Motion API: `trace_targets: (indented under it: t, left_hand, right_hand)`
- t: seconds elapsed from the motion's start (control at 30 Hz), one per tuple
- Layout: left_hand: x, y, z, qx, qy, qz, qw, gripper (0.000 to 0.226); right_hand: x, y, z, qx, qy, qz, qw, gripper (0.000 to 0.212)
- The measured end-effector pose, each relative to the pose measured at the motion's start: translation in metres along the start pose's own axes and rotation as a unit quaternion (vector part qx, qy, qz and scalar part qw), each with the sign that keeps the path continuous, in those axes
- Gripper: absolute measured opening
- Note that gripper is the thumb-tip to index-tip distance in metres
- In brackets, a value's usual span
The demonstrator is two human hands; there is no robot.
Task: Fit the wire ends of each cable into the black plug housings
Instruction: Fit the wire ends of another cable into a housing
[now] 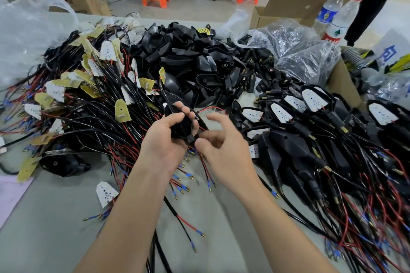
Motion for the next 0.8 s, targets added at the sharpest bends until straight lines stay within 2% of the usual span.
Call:
trace_targets:
  t: [0.07,0.13,0.2,0.3,0.47,0.67,0.73,0.8]
  left_hand:
    - [0.000,-0.006,-0.001,0.008,0.006,0.021,1.000,0.043]
    - [0.000,-0.008,0.000,0.009,0.008,0.022,1.000,0.056]
    - [-0.001,-0.006,-0.002,0.010,0.005,0.015,1.000,0.062]
    - [-0.003,-0.004,-0.012,0.007,-0.006,0.007,1.000,0.054]
    - [-0.014,-0.003,-0.041,0.018,-0.040,0.005,0.999,0.043]
    - [-0.013,-0.008,-0.057,0.140,-0.075,0.008,0.987,0.046]
    - [-0.013,-0.007,-0.056,0.119,-0.078,0.009,0.990,0.048]
    - [-0.013,-0.005,-0.051,0.076,-0.073,0.004,0.994,0.049]
  right_hand:
    - [0.000,-0.013,-0.018,-0.039,-0.079,0.052,0.995,0.034]
    - [0.002,-0.020,-0.030,-0.064,-0.120,0.080,0.988,0.016]
    - [0.002,-0.019,-0.037,0.003,-0.120,0.080,0.990,0.017]
    - [0.000,-0.008,-0.041,0.122,-0.099,0.043,0.987,0.022]
    - [-0.002,0.012,-0.048,0.182,-0.086,-0.037,0.979,0.019]
    - [-0.002,0.025,-0.044,0.258,-0.084,-0.073,0.960,0.015]
    - [0.000,0.033,-0.034,0.297,-0.065,-0.105,0.947,0.014]
    - [0.007,0.043,-0.015,0.303,-0.008,-0.170,0.938,0.019]
Point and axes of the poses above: each hand's wrist, its own x-axis away from the middle knuckle, its own y-axis out of the back of the hand, z = x × y, the point moved 10 cm from there along -x, towards the middle knuckle, and after that the axes turned 12 degrees about -y, right-handed, at the moved point
